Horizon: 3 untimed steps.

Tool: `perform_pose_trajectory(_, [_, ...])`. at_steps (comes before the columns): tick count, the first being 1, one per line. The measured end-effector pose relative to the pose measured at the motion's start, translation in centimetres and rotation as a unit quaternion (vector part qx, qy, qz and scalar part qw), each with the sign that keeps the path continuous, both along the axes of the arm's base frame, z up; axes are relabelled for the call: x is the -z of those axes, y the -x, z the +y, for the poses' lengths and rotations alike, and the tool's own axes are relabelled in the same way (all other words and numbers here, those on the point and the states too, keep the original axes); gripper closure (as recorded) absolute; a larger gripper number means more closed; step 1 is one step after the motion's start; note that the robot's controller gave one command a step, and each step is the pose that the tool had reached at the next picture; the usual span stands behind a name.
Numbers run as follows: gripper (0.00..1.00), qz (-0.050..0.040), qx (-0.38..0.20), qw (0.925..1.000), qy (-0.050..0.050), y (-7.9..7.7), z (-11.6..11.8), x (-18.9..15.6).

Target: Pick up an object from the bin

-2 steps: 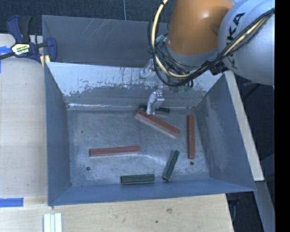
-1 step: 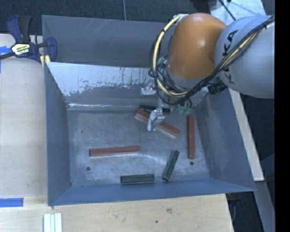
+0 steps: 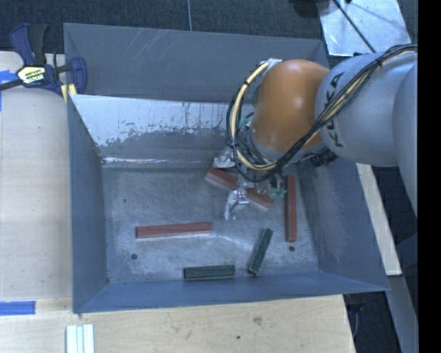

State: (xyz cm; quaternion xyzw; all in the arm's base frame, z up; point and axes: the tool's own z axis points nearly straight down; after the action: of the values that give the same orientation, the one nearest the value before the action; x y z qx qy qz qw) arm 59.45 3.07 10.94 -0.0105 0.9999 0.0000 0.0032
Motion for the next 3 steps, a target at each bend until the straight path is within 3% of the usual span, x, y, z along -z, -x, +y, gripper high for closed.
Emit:
perform_pose_trajectory(1, [1.00, -0.0165, -0.045, 0.9988, -0.003, -2.4, -2.6, 2.5])
perform_pose_trajectory(2, [1.00, -0.0165, -0.045, 0.9988, -0.003, -2.4, -2.6, 2.5])
perform_pose_trajectory(3, [1.00, 0.0013, -0.041, 0.9991, -0.001, -1.8, -3.0, -1.2])
